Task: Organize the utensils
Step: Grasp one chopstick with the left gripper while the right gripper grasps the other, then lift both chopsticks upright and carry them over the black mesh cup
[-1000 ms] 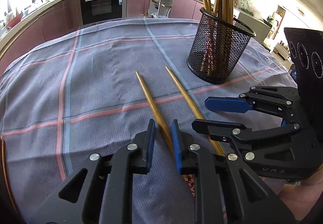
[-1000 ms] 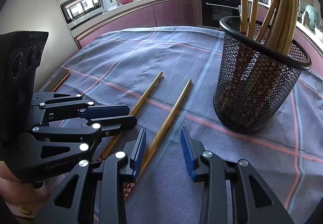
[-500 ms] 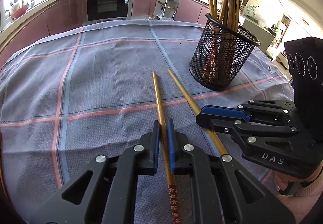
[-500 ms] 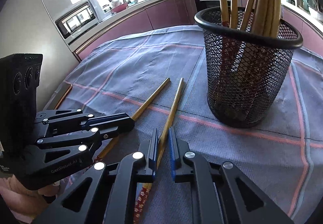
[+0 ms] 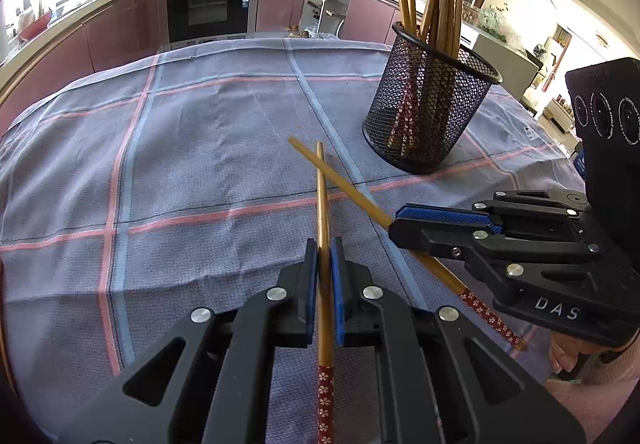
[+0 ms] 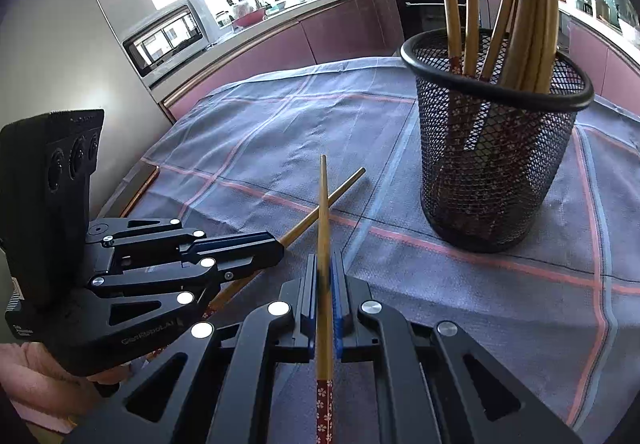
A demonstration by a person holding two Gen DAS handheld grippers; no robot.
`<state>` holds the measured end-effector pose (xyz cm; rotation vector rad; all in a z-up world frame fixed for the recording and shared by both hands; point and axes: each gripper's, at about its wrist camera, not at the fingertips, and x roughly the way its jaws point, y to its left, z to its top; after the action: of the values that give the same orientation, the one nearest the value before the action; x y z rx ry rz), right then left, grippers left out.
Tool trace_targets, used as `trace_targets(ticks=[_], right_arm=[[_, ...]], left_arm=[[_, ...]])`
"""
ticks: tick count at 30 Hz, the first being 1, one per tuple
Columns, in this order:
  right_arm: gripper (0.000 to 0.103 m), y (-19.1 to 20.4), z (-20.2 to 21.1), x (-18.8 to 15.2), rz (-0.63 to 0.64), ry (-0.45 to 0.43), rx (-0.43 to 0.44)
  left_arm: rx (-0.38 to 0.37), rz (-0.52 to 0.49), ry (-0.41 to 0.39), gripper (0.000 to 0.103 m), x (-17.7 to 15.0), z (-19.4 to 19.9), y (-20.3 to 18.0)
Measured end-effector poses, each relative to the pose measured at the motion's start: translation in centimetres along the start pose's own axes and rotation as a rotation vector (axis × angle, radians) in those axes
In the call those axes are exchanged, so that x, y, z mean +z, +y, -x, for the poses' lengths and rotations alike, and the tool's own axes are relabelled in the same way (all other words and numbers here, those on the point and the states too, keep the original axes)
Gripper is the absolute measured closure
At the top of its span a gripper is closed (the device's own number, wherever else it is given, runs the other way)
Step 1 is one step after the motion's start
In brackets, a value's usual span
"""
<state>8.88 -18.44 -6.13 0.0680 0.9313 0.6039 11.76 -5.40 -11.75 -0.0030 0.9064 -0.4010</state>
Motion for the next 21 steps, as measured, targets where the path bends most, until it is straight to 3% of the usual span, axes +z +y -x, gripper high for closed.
trace_targets(ticks=[9,21], right_arm=[[0.095,0.6,-1.1,-0.1,0.04,0.026,-0.038],[0.097,0.3,-0.1,0.0,0.035,-0.011,-0.021]], left_arm=[[-0.005,-0.022,0.021,0.094,0.3,-0.7,0.0],[-0.003,-0.009,0.004,0.095,0.5,-0.6,-0.4]])
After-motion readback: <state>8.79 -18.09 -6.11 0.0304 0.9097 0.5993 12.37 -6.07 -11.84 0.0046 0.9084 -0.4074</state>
